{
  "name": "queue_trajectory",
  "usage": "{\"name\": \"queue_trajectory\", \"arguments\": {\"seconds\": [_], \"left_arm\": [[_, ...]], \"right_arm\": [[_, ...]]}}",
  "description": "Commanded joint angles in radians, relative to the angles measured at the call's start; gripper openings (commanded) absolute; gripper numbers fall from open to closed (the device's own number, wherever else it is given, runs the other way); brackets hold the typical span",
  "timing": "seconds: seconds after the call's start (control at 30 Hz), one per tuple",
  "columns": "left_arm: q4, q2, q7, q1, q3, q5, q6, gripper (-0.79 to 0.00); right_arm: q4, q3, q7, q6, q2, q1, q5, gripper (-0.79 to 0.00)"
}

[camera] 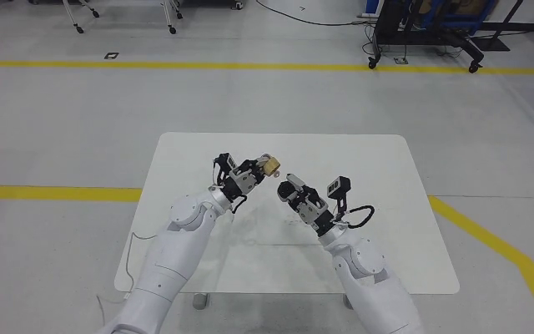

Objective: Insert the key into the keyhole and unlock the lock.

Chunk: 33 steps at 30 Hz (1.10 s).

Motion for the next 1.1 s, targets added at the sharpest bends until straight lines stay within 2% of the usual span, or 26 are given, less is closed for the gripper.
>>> {"name": "queue_trajectory", "arguments": {"seconds": [0.0, 0.23, 0.33, 0.5, 0.67, 0.77, 0.93, 1.07], "left_arm": [[0.000, 0.001, -0.002, -0.002, 0.001, 0.014, -0.005, -0.785], [-0.007, 0.003, -0.013, -0.003, 0.006, 0.041, -0.019, -0.785], [-0.008, 0.004, -0.014, -0.002, 0.007, 0.046, -0.022, -0.785], [-0.014, 0.005, -0.029, -0.002, 0.011, 0.057, -0.027, -0.785], [-0.021, 0.007, -0.025, -0.002, 0.016, 0.081, -0.042, -0.785], [-0.023, 0.007, -0.024, -0.001, 0.017, 0.086, -0.047, -0.785], [-0.026, 0.009, -0.021, -0.001, 0.019, 0.100, -0.056, -0.785], [-0.032, 0.009, -0.024, -0.002, 0.025, 0.121, -0.072, -0.785]], "right_arm": [[0.004, -0.004, 0.010, 0.013, -0.001, 0.007, 0.027, -0.502], [0.031, -0.005, 0.043, 0.049, -0.002, 0.038, 0.109, -0.539], [0.044, -0.008, 0.050, 0.057, -0.001, 0.047, 0.115, -0.536], [0.056, -0.015, 0.041, 0.056, -0.001, 0.057, 0.104, -0.576], [0.059, -0.019, 0.041, 0.051, -0.001, 0.058, 0.111, -0.668], [0.060, -0.019, 0.038, 0.050, -0.001, 0.057, 0.131, -0.785], [0.062, -0.019, 0.056, 0.078, -0.004, 0.048, 0.235, -0.785], [0.068, -0.015, 0.081, 0.147, -0.010, 0.043, 0.426, -0.785]]}}
